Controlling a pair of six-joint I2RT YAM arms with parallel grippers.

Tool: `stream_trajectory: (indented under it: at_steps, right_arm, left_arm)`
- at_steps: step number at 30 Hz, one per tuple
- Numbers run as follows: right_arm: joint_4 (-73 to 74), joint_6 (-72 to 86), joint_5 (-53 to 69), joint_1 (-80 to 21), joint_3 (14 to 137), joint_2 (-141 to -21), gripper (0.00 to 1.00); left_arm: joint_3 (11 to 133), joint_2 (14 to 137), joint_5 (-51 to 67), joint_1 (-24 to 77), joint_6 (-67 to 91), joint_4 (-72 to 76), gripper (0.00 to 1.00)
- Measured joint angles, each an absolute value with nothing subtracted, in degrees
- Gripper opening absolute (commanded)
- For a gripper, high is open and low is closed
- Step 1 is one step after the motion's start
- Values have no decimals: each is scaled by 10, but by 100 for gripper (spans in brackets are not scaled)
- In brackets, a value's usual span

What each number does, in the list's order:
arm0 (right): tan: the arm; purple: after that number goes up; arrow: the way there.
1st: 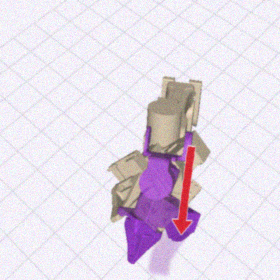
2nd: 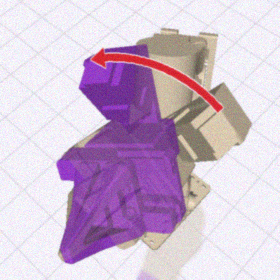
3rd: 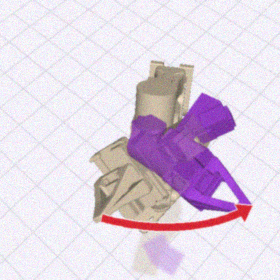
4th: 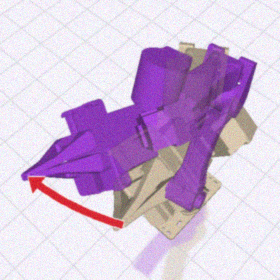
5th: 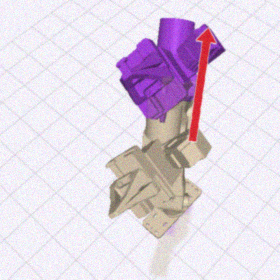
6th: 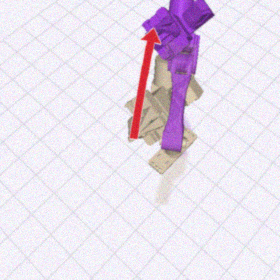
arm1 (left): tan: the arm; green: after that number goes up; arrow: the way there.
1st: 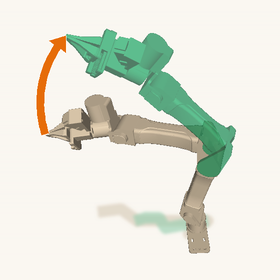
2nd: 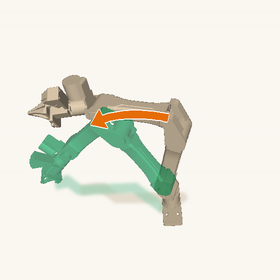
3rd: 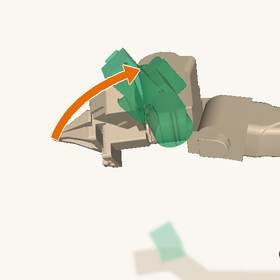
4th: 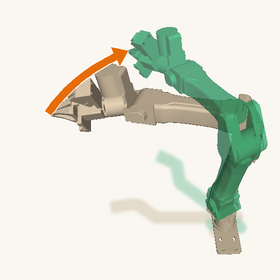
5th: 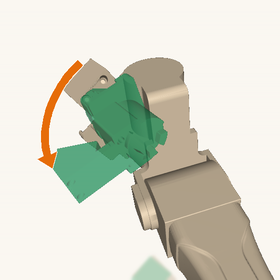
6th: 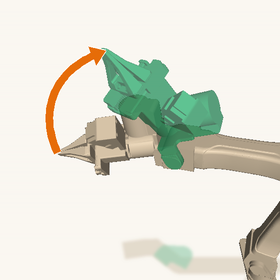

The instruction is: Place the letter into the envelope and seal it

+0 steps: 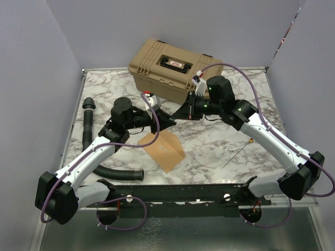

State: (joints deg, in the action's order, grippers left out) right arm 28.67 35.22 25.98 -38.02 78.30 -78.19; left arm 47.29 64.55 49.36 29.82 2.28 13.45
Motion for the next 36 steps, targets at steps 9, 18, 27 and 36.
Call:
stream_trajectory:
  at_steps: [9, 18, 27, 36]
  right_arm:
    - [283, 586, 189, -390, 782, -787, 57]
    - [255, 522, 226, -381, 816, -818, 62]
    - [295, 467, 288, -382, 844, -857, 46]
    - [313, 446, 323, -381, 861, -867, 21]
  left_arm:
    - [454, 616, 426, 301, 24, 147, 0]
    - [424, 581, 411, 301, 38, 150, 0]
    - [423, 581, 395, 301, 34, 150, 0]
    - [423, 580, 372, 301, 35, 152, 0]
